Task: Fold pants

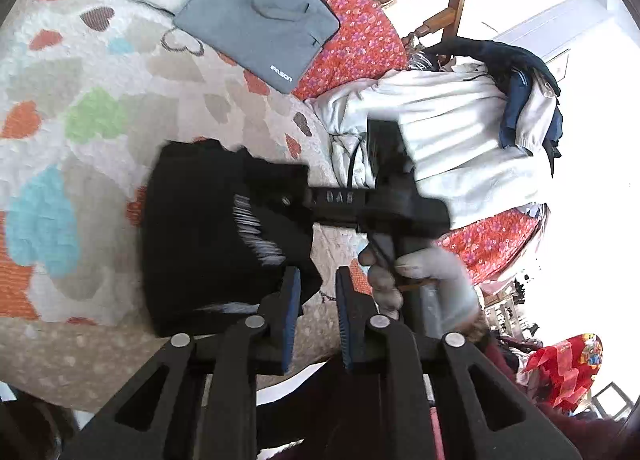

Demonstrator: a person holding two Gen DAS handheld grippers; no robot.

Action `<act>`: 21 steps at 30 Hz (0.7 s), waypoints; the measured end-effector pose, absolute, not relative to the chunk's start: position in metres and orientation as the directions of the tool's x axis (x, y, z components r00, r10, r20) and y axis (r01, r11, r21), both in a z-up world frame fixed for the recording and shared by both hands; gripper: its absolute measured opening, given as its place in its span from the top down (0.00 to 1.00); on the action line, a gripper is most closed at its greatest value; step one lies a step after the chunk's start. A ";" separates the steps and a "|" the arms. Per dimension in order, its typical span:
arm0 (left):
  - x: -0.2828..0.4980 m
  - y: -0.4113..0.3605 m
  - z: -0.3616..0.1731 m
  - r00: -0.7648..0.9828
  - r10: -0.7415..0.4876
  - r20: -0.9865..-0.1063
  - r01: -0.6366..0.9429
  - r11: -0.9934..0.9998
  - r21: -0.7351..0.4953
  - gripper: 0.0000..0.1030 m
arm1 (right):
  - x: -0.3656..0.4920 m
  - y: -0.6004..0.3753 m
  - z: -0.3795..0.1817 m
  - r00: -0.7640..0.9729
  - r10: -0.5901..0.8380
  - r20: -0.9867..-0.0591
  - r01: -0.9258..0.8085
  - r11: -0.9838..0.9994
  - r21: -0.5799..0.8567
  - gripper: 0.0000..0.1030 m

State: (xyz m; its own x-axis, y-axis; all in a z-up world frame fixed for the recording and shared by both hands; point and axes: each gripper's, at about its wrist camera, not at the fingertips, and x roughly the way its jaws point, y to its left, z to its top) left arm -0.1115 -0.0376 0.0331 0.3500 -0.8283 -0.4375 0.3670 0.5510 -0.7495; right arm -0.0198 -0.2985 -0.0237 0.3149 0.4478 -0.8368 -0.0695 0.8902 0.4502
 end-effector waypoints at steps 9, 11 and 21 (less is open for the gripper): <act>-0.094 0.041 0.017 0.475 -0.749 -0.461 0.210 0.605 -0.768 0.66 | -0.054 -0.387 -0.043 0.490 0.287 -0.823 0.192 0.886 0.423 0.45; -0.091 0.045 0.010 0.479 -0.736 -0.478 0.201 0.622 -0.757 0.65 | -0.068 -0.386 -0.030 0.538 0.351 -0.766 0.141 0.859 0.492 0.45; -0.077 -0.006 -0.013 0.387 -0.713 -0.585 0.225 0.688 -0.690 0.65 | -0.077 -0.317 -0.034 0.492 0.510 -0.705 0.038 0.797 0.603 0.47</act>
State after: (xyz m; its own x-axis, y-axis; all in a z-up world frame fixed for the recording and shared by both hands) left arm -0.0771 -0.0059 -0.0133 0.3872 -0.7127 -0.5849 0.2251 0.6883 -0.6896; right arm -0.0767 -0.3173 -0.0343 0.4918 0.5103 -0.7055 0.0379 0.7970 0.6028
